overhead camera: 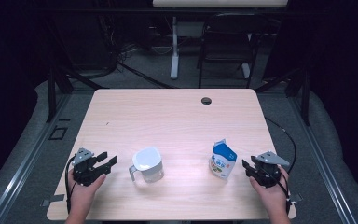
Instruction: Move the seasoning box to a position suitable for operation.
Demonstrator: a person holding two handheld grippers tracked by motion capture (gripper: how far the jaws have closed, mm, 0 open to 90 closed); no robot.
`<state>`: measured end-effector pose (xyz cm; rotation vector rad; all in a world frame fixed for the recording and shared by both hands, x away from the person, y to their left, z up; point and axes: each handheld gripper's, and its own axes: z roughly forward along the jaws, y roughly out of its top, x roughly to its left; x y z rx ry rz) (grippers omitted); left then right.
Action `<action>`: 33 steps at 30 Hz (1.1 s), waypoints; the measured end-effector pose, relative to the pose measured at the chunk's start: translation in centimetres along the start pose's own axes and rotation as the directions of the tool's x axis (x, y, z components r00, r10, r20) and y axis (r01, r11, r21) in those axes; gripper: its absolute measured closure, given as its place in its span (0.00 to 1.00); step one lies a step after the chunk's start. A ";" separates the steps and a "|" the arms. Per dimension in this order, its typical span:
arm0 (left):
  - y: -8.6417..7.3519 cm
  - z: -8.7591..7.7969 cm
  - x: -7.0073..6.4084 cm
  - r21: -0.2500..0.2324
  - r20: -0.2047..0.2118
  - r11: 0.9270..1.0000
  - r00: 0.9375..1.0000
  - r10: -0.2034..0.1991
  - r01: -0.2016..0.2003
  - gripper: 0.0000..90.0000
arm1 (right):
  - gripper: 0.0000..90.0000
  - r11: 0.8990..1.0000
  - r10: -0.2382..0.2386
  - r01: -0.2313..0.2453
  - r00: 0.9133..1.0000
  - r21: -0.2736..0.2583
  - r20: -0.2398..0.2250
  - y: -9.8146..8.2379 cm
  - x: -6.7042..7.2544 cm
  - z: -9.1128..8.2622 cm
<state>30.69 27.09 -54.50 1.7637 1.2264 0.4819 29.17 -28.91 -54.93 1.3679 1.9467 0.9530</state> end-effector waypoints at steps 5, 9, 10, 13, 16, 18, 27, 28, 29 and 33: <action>0.4 0.0 -0.8 -0.001 0.025 1.000 1.000 0.002 -0.002 0.58 | 0.67 0.999 0.048 -0.049 0.999 -0.015 -0.017 0.1 -0.5 -0.5; 0.6 0.1 -1.3 0.018 0.023 1.000 0.999 0.024 -0.024 0.60 | 0.70 0.999 0.028 -0.028 1.000 -0.024 0.001 0.1 -0.3 -0.9; 0.6 0.1 -1.4 0.013 0.027 1.000 0.999 0.018 -0.018 0.60 | 0.70 1.000 0.015 -0.015 1.000 -0.019 0.005 0.1 -0.3 -1.0; 0.6 -0.3 -1.8 0.018 0.034 1.000 0.999 0.025 -0.026 0.60 | 0.67 0.999 0.037 -0.037 0.999 -0.029 0.003 0.1 -0.2 -1.2; 0.6 -0.9 -2.0 0.009 0.042 0.999 0.999 0.033 -0.033 0.60 | 0.62 0.998 0.048 -0.049 0.999 -0.033 -0.020 0.5 0.0 -1.7; 0.6 -1.2 -2.0 0.000 0.049 1.000 0.999 0.022 -0.022 0.60 | 0.61 0.998 0.043 -0.044 0.999 -0.041 -0.030 0.7 0.3 -1.8; 0.9 -1.9 -2.9 -0.006 0.085 0.999 0.995 0.055 -0.054 0.63 | 0.79 0.999 0.004 -0.004 1.000 -0.039 0.005 1.7 1.2 -2.7; 1.0 -1.9 -3.1 -0.007 0.092 0.998 0.994 0.060 -0.060 0.63 | 0.84 1.000 0.004 -0.004 1.000 -0.024 0.008 1.8 1.3 -2.8; 1.0 -1.9 -3.2 -0.008 0.093 0.998 0.993 0.066 -0.065 0.64 | 0.87 1.000 0.010 -0.010 1.000 -0.023 0.001 1.8 1.3 -2.8; 1.2 -2.1 -3.8 -0.003 0.095 0.996 0.991 0.092 -0.092 0.64 | 0.90 0.999 0.026 -0.025 1.000 -0.048 0.014 1.8 1.4 -3.2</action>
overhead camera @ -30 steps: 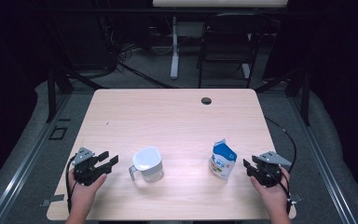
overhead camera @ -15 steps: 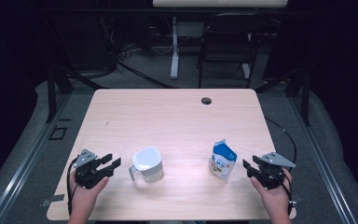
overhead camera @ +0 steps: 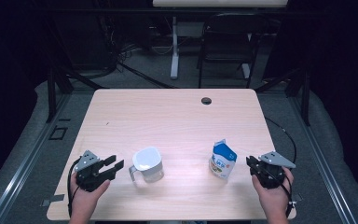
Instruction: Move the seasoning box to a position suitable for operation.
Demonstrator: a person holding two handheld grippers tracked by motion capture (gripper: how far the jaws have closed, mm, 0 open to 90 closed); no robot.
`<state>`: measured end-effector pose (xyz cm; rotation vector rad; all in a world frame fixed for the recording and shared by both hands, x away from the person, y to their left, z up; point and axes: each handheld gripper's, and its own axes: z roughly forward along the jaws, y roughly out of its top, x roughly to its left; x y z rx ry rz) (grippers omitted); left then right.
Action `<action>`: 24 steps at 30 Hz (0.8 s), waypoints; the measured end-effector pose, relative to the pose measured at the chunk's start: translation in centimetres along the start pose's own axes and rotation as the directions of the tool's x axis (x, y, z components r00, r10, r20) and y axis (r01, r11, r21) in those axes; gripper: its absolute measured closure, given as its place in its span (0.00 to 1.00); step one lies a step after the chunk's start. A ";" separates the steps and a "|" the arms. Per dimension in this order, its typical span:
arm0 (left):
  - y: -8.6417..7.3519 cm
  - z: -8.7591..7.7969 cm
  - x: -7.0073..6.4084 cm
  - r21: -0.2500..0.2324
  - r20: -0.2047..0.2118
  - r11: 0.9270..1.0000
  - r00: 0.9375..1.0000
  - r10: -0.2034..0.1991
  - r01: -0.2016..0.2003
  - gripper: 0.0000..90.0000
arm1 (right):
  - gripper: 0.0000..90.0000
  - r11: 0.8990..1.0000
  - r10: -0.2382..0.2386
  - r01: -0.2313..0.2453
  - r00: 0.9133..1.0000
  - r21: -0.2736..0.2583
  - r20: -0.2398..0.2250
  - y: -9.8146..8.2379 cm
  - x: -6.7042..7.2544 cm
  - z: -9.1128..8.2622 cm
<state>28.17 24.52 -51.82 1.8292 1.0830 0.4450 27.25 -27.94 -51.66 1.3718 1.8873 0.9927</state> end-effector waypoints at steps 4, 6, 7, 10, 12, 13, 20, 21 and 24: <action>-0.2 0.0 -0.3 0.013 0.020 1.000 1.000 0.023 -0.023 0.62 | 0.83 0.998 0.044 -0.044 0.999 -0.037 -0.015 0.1 -0.4 -0.4; -0.3 0.1 -0.5 0.021 0.023 0.999 0.999 0.036 -0.037 0.62 | 0.81 0.997 0.060 -0.061 0.998 -0.047 -0.013 0.1 -0.5 -0.4; -0.4 0.1 -0.6 0.017 0.033 0.999 0.999 0.037 -0.038 0.61 | 0.81 0.997 0.063 -0.063 0.998 -0.049 -0.011 0.1 -0.5 -0.4; -0.5 0.0 -1.0 0.007 0.056 0.999 0.998 0.040 -0.040 0.60 | 0.80 0.998 0.048 -0.049 0.999 -0.043 -0.012 0.1 -0.4 -0.4; -0.5 0.1 -1.2 0.008 0.067 0.999 0.997 0.045 -0.046 0.58 | 0.80 0.998 0.041 -0.042 0.999 -0.047 -0.017 0.1 -0.3 -0.4; -0.6 0.1 -1.3 0.005 0.070 0.999 0.996 0.049 -0.050 0.57 | 0.80 0.998 0.036 -0.037 0.999 -0.043 -0.019 0.1 -0.2 -0.4; -0.7 0.3 -1.7 0.009 0.100 0.998 0.993 0.062 -0.064 0.55 | 0.74 0.999 0.004 -0.005 1.000 -0.046 -0.024 0.4 0.0 -0.3; -0.8 0.4 -1.8 0.015 0.099 0.998 0.993 0.065 -0.067 0.55 | 0.73 0.999 0.004 -0.005 1.000 -0.044 -0.027 0.4 0.0 -0.3; -0.9 0.7 -2.2 0.025 0.089 0.997 0.993 0.076 -0.078 0.55 | 0.71 0.999 0.001 -0.002 1.000 -0.035 -0.025 0.4 0.0 -0.3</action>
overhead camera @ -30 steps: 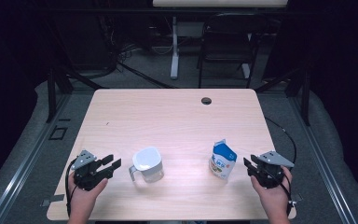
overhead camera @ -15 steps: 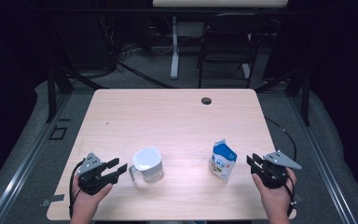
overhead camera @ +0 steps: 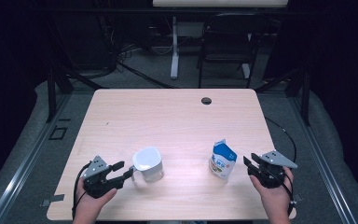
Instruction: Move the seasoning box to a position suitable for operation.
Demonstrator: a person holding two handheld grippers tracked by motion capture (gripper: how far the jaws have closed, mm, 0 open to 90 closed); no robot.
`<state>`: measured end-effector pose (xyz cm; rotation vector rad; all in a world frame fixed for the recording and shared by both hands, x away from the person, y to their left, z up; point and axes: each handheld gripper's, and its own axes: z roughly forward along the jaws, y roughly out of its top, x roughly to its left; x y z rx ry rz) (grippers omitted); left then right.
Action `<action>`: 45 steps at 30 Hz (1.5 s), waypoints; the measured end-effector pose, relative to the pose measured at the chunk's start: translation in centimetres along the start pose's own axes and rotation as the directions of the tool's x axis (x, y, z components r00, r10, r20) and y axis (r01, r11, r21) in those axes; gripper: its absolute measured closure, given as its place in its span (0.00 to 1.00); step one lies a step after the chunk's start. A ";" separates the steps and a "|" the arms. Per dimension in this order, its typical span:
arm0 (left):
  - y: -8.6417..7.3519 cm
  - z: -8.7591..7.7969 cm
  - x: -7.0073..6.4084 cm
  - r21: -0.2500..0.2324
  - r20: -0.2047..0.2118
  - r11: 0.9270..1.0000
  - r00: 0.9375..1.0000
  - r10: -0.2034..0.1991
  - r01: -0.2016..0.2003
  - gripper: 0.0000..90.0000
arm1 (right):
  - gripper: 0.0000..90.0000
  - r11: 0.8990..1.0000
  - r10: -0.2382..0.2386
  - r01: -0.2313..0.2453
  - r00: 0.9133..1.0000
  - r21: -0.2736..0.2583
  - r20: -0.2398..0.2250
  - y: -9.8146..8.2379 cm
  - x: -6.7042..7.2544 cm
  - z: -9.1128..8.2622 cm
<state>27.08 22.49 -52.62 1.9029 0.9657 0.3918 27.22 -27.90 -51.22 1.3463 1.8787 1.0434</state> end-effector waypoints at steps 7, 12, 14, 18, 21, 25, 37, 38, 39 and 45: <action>-0.1 0.7 -0.3 0.022 -0.009 1.000 1.000 0.010 -0.010 0.55 | 0.69 1.000 -0.002 0.002 1.000 0.005 -0.021 0.0 0.2 0.0; -0.2 1.2 -0.6 0.041 -0.004 0.999 1.000 0.026 -0.025 0.58 | 0.69 1.000 -0.007 0.007 1.000 0.005 -0.025 0.1 0.3 0.0; -0.2 1.3 -0.7 0.049 -0.008 0.998 1.000 0.027 -0.027 0.59 | 0.68 1.000 -0.001 0.001 1.000 -0.002 -0.028 0.1 0.3 0.0; -0.3 1.6 -1.0 0.065 -0.004 0.997 0.999 0.042 -0.042 0.60 | 0.67 1.000 0.004 -0.004 1.000 -0.004 -0.028 0.1 0.2 -0.1; -0.3 1.9 -1.1 0.074 -0.023 0.996 0.999 0.042 -0.041 0.62 | 0.66 1.000 0.007 -0.008 1.000 -0.003 -0.028 0.0 0.2 -0.1; -0.4 2.1 -1.3 0.088 -0.055 0.995 0.997 0.051 -0.046 0.66 | 0.65 1.000 0.009 -0.009 1.000 -0.002 -0.029 0.0 0.1 -0.1; -0.6 2.7 -0.7 0.099 -0.102 0.994 0.994 0.046 -0.036 0.69 | 0.63 1.000 0.016 -0.016 0.999 -0.004 -0.029 -0.1 0.1 -0.2; -0.6 2.7 -0.7 0.101 -0.099 0.994 0.994 0.048 -0.038 0.70 | 0.63 1.000 0.016 -0.016 0.999 -0.005 -0.030 -0.1 0.1 -0.2; -0.5 2.8 -0.7 0.102 -0.098 0.994 0.994 0.048 -0.038 0.71 | 0.63 1.000 0.015 -0.015 0.999 -0.004 -0.030 -0.1 0.1 -0.2; -0.5 2.9 -0.7 0.107 -0.107 0.993 0.992 0.067 -0.055 0.74 | 0.63 1.000 0.017 -0.017 0.999 -0.009 -0.031 0.0 0.2 -0.2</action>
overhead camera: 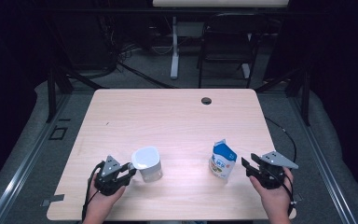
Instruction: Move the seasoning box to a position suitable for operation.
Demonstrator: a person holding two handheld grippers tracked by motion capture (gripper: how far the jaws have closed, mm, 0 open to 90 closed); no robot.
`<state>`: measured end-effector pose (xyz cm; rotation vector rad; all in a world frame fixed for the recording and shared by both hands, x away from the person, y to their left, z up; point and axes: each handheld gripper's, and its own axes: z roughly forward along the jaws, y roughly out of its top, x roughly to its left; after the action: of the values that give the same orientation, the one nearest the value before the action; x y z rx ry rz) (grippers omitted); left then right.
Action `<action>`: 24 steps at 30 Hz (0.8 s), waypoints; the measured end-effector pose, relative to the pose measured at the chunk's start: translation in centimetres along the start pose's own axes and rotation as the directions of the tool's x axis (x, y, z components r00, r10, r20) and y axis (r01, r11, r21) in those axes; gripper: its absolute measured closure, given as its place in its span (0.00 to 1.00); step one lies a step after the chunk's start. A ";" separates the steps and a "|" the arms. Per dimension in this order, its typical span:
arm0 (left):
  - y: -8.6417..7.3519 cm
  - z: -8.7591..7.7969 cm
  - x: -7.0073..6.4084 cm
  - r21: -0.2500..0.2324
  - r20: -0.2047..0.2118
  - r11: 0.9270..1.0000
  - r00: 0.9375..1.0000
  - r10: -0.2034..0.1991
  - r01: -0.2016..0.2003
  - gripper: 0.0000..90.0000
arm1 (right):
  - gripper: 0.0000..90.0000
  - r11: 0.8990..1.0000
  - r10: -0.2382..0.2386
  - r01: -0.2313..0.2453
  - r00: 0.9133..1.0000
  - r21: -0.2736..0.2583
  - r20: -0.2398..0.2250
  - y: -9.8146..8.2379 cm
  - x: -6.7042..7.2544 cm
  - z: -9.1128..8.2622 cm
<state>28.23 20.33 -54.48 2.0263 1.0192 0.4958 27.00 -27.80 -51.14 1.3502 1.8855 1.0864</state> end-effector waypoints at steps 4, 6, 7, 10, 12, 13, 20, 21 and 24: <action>0.0 0.0 -0.1 0.006 -0.005 1.000 1.000 0.018 -0.018 0.75 | 0.63 1.000 -0.004 0.004 1.000 0.007 0.000 0.0 -0.1 -0.1; 0.0 0.0 -0.2 0.008 -0.006 1.000 1.000 0.025 -0.025 0.75 | 0.63 1.000 -0.006 0.006 1.000 0.006 0.000 0.1 0.0 -0.1; 0.0 0.0 -0.2 0.008 -0.006 0.999 0.999 0.031 -0.031 0.76 | 0.63 1.000 -0.008 0.008 1.000 0.005 0.000 0.1 0.0 -0.1; 0.1 -0.1 -0.2 0.012 -0.002 0.999 0.999 0.038 -0.038 0.76 | 0.64 1.000 -0.017 0.017 1.000 0.008 -0.001 0.1 0.0 -0.3; 0.1 -0.1 -0.3 0.012 0.001 0.999 0.999 0.038 -0.038 0.76 | 0.65 1.000 -0.017 0.017 1.000 0.007 0.003 0.1 0.0 -0.4; 0.1 -0.1 -0.4 0.013 0.001 0.999 0.999 0.040 -0.040 0.76 | 0.65 1.000 -0.015 0.015 1.000 0.005 0.004 0.1 0.0 -0.4; 0.1 -0.1 -0.9 0.016 0.029 0.998 0.998 0.064 -0.065 0.76 | 0.66 1.000 -0.009 0.008 1.000 0.012 0.008 -0.5 0.5 -0.8; 0.2 -0.1 -0.9 0.016 0.034 0.997 0.997 0.069 -0.070 0.76 | 0.66 1.000 -0.008 0.008 1.000 0.015 0.006 -0.6 0.6 -0.8; 0.2 0.0 -1.3 0.019 0.055 0.996 0.995 0.087 -0.089 0.76 | 0.67 0.999 -0.019 0.019 1.000 0.033 0.008 -1.0 1.0 -0.8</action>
<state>27.55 19.19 -54.27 2.0996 0.9094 0.4752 25.51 -27.26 -51.61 1.3504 1.9142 1.0426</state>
